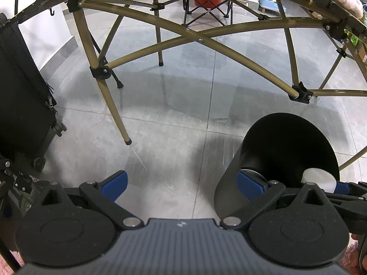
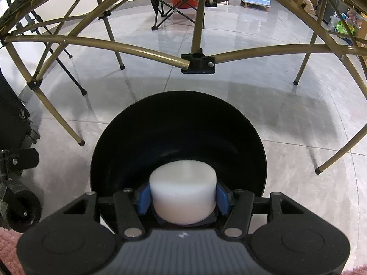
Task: Collect trash
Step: 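Move the right tool over the bin and release the white round sponge, then raise both tools back up toward the table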
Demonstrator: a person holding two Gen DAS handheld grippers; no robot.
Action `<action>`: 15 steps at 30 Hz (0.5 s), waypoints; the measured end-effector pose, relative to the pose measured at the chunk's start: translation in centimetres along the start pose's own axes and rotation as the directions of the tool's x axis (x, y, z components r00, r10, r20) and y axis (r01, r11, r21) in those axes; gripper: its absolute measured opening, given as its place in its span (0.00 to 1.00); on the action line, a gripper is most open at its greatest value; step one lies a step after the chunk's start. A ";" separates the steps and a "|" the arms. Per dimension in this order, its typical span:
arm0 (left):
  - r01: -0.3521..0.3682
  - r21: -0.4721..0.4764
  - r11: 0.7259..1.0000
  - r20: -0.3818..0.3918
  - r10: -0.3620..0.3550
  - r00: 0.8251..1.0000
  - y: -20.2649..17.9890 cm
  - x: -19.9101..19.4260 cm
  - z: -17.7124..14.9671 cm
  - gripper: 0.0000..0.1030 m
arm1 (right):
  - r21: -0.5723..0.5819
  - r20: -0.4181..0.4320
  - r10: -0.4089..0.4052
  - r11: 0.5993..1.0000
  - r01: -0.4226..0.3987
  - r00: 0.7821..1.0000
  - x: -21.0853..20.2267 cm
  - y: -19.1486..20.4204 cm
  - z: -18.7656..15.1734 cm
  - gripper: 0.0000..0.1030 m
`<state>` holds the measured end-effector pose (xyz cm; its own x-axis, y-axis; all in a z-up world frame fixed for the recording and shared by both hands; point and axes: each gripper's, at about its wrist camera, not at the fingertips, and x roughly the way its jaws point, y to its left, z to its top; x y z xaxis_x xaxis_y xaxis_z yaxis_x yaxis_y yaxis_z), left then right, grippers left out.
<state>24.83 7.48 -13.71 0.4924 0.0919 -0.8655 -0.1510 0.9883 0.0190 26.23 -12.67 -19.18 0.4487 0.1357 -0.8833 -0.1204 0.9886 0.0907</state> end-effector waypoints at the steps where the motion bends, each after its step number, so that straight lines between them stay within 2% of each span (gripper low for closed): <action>1: 0.000 0.000 1.000 0.000 0.000 1.000 0.0 0.0 0.0 1.00 | 0.004 -0.001 0.002 1.000 -0.002 1.000 0.0 -0.1 0.0 0.55; 3: 0.000 0.000 1.000 0.000 0.000 1.000 0.0 0.0 0.0 1.00 | 0.011 -0.004 0.005 1.000 -0.005 1.000 0.2 -0.1 0.1 0.59; 5: 0.000 -0.001 1.000 0.000 0.000 1.000 0.0 0.0 0.0 1.00 | 0.027 -0.012 0.012 1.000 -0.011 1.000 0.3 -0.3 0.1 0.72; 6: -0.001 0.000 1.000 0.000 0.001 1.000 0.0 0.0 0.0 1.00 | 0.031 -0.013 0.013 0.999 -0.013 1.000 0.3 -0.4 0.1 0.82; 7: -0.001 0.000 1.000 -0.001 0.001 1.000 0.0 0.0 0.0 1.00 | 0.033 -0.011 0.011 0.999 -0.011 1.000 0.3 -0.4 0.1 0.86; 11: -0.001 -0.001 1.000 -0.004 0.001 1.000 0.0 0.1 -0.2 1.00 | 0.045 -0.009 0.008 0.999 -0.007 1.000 0.2 -0.6 0.1 0.92; 15: 0.001 0.001 1.000 -0.003 -0.001 1.000 0.0 0.1 -0.3 1.00 | 0.053 -0.011 0.008 0.999 -0.008 1.000 0.3 -0.9 0.1 0.92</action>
<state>24.65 7.46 -13.90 0.4895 0.0908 -0.8672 -0.1496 0.9886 0.0191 26.53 -13.49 -19.51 0.4378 0.1432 -0.8876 -0.0764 0.9896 0.1219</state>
